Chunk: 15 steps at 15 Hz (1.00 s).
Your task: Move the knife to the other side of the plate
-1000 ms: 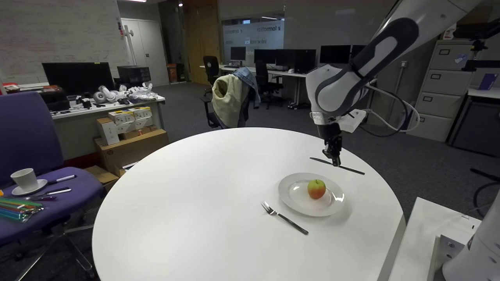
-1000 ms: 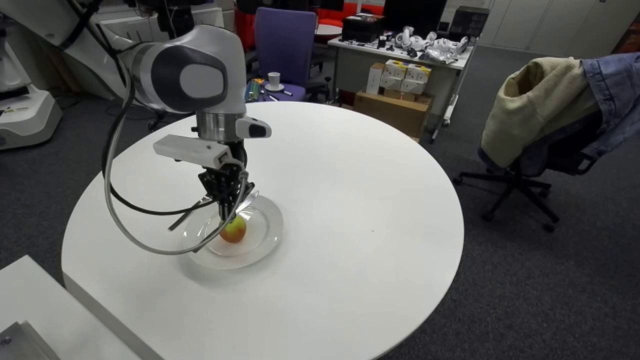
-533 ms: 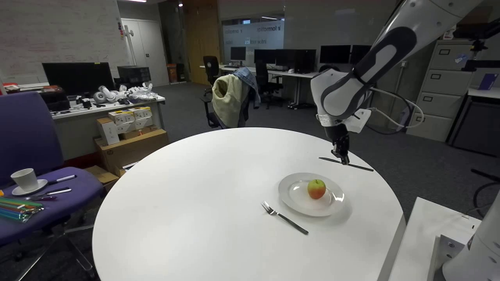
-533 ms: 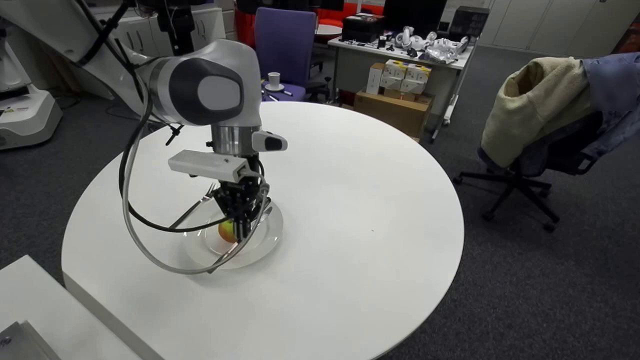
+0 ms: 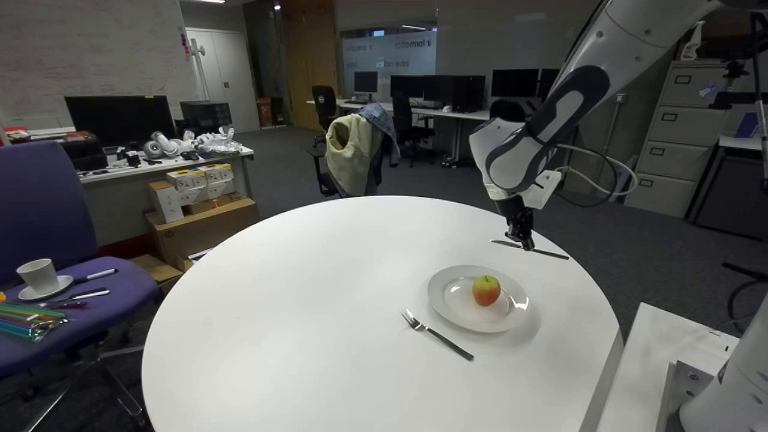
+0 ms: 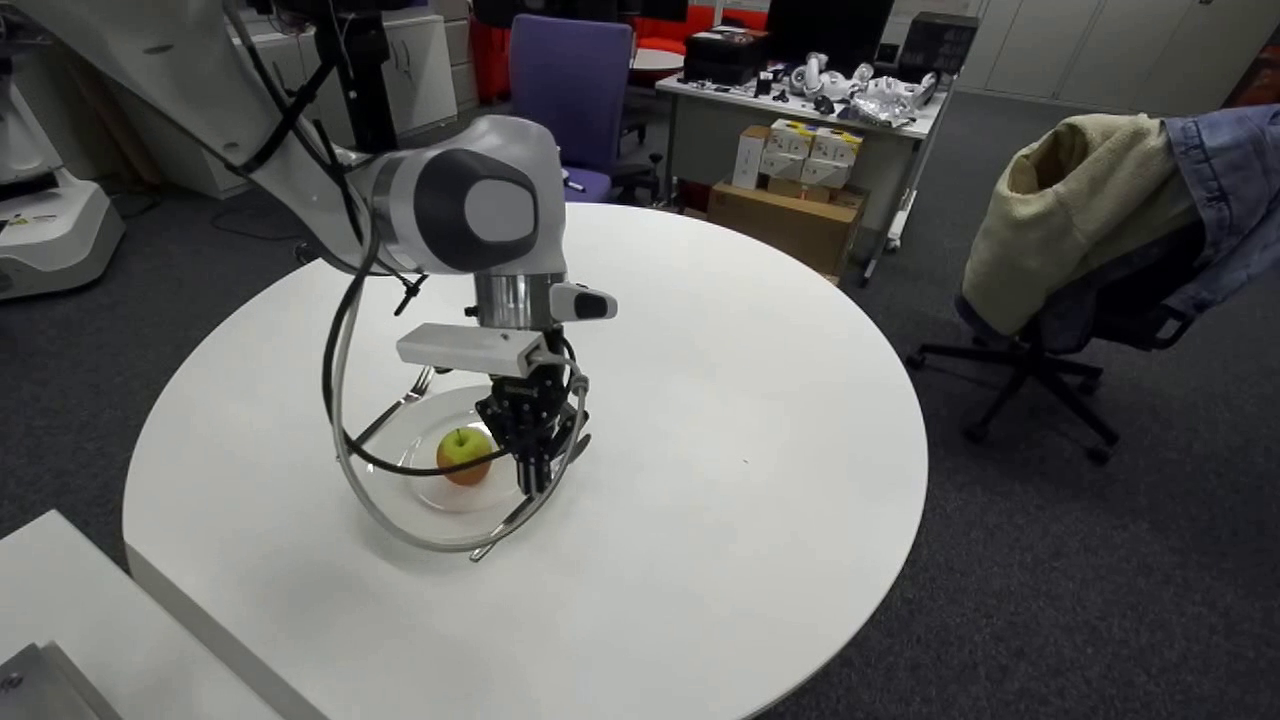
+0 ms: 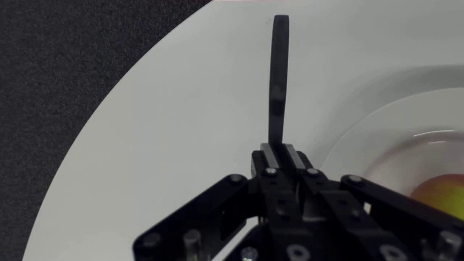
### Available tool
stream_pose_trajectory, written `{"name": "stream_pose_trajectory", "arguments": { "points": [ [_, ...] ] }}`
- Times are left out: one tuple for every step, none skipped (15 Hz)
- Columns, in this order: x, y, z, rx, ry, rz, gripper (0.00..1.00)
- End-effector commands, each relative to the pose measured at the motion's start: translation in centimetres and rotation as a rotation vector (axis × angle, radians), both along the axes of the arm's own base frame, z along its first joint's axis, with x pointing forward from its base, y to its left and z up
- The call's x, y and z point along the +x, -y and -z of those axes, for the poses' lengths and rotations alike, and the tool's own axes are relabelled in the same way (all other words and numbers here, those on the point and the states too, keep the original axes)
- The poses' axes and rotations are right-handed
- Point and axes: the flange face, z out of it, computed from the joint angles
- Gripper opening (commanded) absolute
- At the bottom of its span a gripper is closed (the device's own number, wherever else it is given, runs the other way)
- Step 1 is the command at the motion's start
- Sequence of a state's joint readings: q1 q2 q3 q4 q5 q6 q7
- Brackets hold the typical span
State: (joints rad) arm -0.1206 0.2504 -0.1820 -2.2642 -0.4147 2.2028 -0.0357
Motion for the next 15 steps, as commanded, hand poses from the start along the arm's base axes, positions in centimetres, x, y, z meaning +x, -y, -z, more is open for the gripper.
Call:
{"name": "stream_pose_trajectory", "arguments": {
  "points": [
    [2.4, 0.6, 0.5, -0.081, 0.029, 0.004, 0.02],
    [2.9, 0.6, 0.8, -0.092, 0.033, 0.0, 0.02],
    [3.4, 0.5, 1.2, -0.104, 0.032, -0.002, 0.02],
    [3.7, 0.4, 1.6, -0.107, 0.03, -0.01, 0.02],
    [4.0, 0.3, 2.0, -0.108, 0.03, -0.019, 0.02],
    [4.2, 0.2, 2.2, -0.105, 0.032, -0.023, 0.02],
    [4.5, 0.3, 2.6, -0.099, 0.04, -0.028, 0.02],
    [4.8, 0.3, 2.9, -0.094, 0.047, -0.033, 0.02],
    [5.0, 0.3, 3.3, -0.092, 0.056, -0.039, 0.02],
    [5.3, 0.3, 3.6, -0.086, 0.068, -0.044, 0.02],
    [5.5, 0.3, 3.9, -0.082, 0.078, -0.047, 0.02],
    [5.7, 0.4, 4.1, -0.077, 0.091, -0.051, 0.02],
    [5.8, 0.4, 4.5, -0.065, 0.101, -0.054, 0.02],
    [6.0, 0.3, 4.8, -0.052, 0.115, -0.057, 0.02],
    [6.2, 0.2, 5.1, -0.036, 0.131, -0.065, 0.02]
  ]
}}
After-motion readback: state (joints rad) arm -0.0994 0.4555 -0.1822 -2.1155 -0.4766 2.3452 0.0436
